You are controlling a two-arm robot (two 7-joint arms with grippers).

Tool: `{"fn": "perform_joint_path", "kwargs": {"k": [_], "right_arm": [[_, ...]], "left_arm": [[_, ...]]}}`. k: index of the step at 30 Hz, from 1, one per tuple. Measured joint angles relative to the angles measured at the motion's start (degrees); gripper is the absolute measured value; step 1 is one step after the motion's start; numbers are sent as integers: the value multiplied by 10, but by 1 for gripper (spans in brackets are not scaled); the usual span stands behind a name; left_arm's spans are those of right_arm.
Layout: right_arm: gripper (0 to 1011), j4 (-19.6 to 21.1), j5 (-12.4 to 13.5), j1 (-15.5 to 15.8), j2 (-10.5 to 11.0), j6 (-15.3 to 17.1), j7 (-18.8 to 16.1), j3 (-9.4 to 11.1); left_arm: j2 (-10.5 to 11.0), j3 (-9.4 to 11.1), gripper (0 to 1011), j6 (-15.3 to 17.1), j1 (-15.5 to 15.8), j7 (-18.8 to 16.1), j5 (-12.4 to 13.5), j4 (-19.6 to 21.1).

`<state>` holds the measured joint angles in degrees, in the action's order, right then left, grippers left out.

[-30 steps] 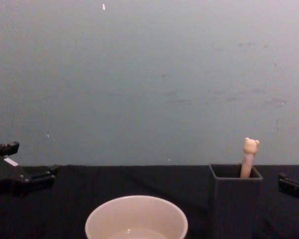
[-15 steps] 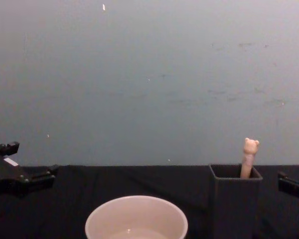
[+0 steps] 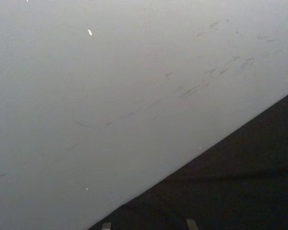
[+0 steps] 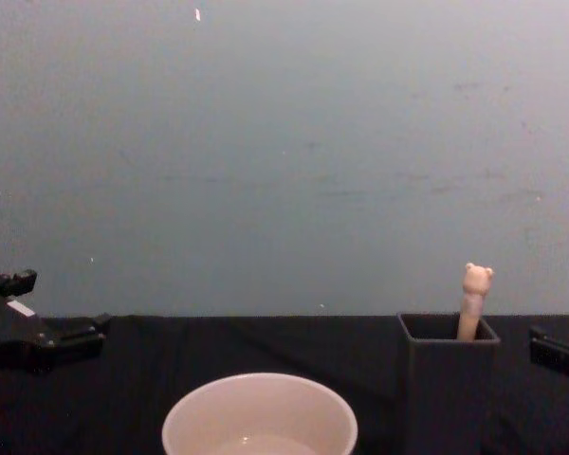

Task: Pick up the stirring spoon with one hand, stir inside the cup, then place it back in its original position.

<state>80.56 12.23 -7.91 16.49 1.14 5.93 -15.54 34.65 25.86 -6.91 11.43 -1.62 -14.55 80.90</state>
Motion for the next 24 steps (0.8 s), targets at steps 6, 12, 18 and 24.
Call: {"fn": "perform_joint_path", "kwargs": {"k": [6,12,18,24], "right_arm": [[1003,0,0,0,0,0,0,0],[1003,0,0,0,0,0,0,0],[1003,0,0,0,0,0,0,0],[1003,0,0,0,0,0,0,0]], "left_arm": [[0,0,1001,0,0,0,0,0],[0,0,1001,0,0,0,0,0],[0,0,1001,0,0,0,0,0],[0,0,1001,0,0,0,0,0]]}}
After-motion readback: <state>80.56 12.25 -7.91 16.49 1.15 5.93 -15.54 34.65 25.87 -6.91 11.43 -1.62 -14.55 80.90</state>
